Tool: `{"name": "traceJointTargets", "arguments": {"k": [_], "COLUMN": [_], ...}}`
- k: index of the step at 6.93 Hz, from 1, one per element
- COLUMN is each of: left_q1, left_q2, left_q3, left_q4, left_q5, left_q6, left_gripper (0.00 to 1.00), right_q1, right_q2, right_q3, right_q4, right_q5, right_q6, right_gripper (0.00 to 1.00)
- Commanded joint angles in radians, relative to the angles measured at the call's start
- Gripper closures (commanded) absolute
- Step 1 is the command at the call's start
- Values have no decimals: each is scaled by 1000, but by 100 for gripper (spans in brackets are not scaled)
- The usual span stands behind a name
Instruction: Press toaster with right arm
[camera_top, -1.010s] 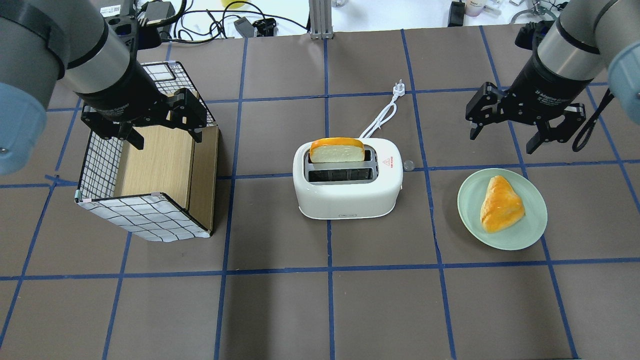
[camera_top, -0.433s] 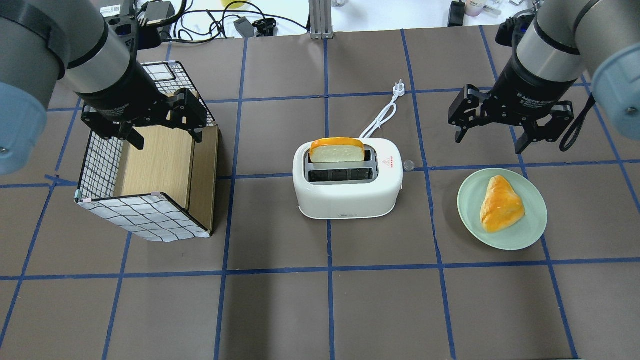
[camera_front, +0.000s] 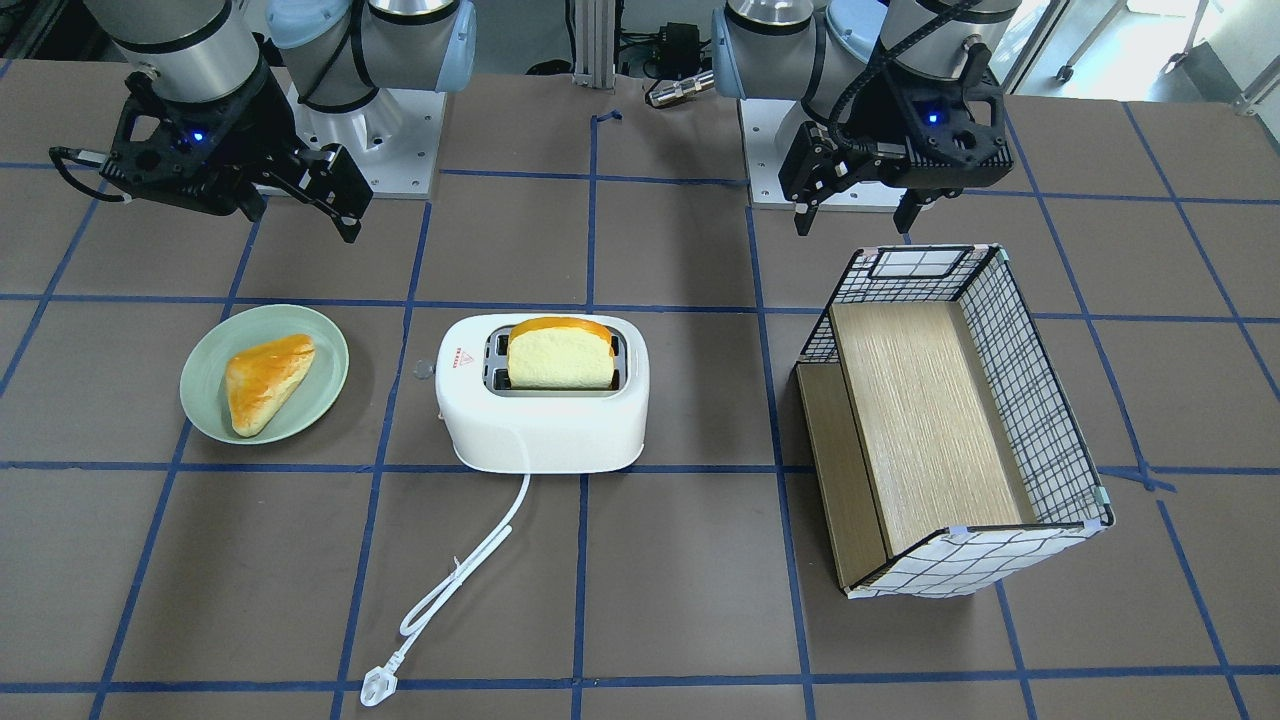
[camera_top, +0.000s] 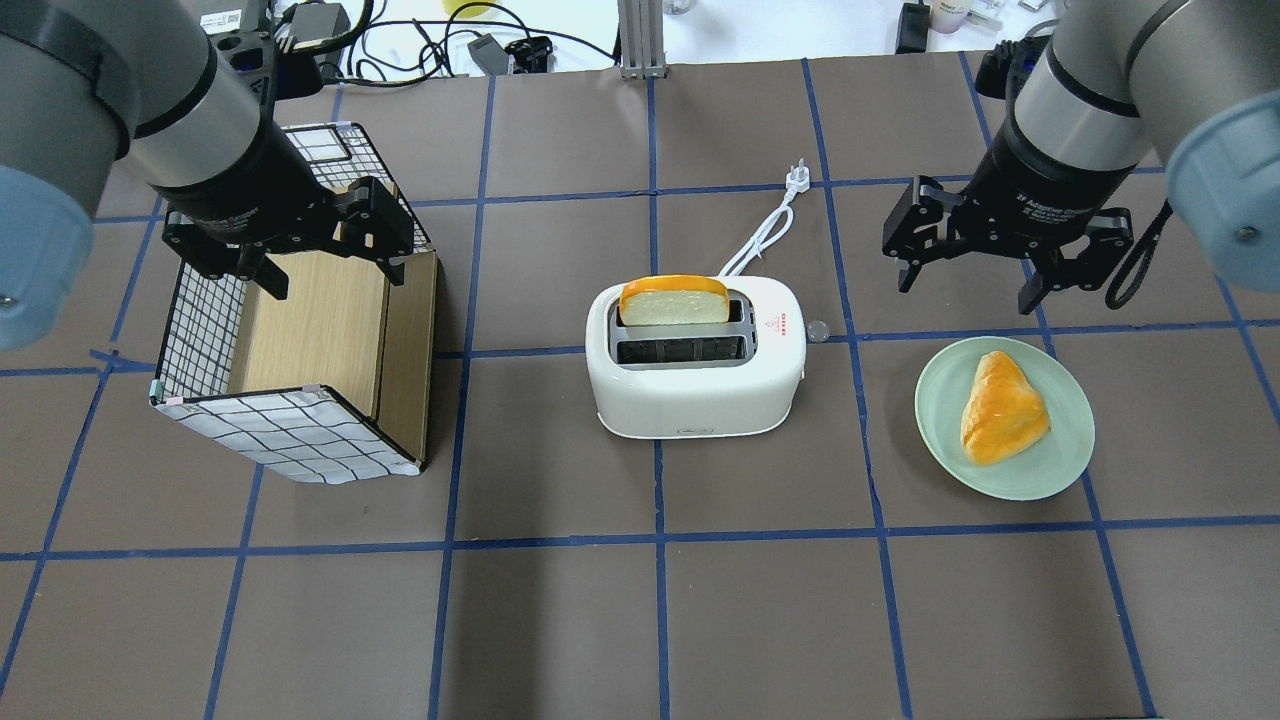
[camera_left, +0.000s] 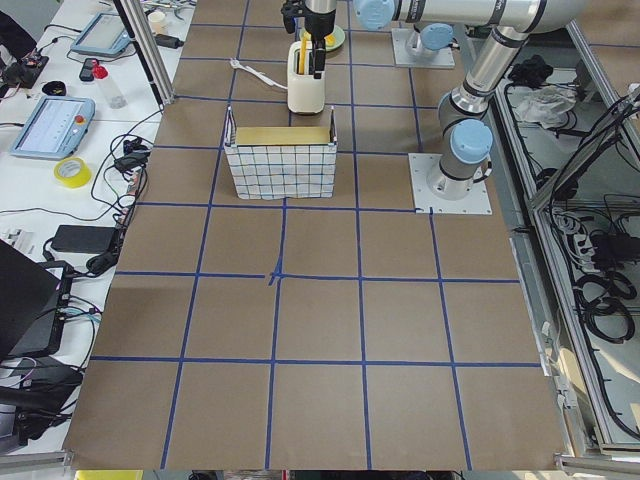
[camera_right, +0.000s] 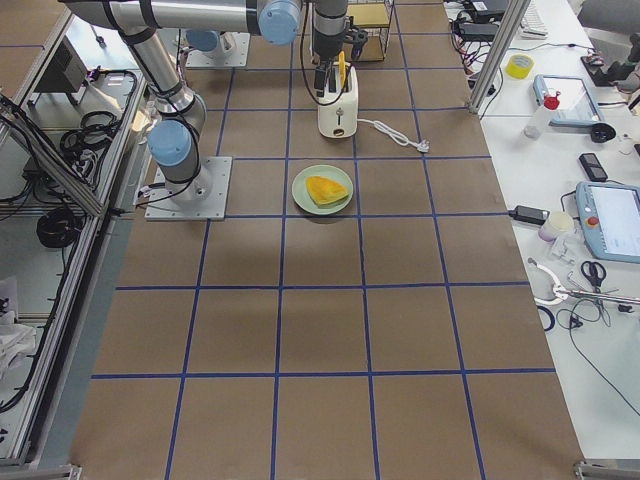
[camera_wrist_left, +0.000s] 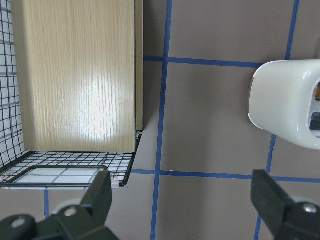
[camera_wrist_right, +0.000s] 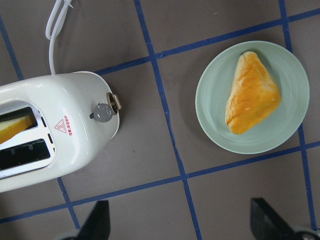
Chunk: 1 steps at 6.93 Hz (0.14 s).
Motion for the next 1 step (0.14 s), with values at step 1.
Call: {"name": "traceJointTargets", "arguments": {"k": [1], "left_q1": [0], "left_q2": [0], "left_q3": [1], "left_q4": [0], "left_q5": [0], "left_q6": [0], "left_gripper": [0], "right_q1": [0], "right_q2": [1], "right_q3": [2], "right_q4": [0], "right_q5": [-1], "right_q6": [-1], "right_gripper": [0]}}
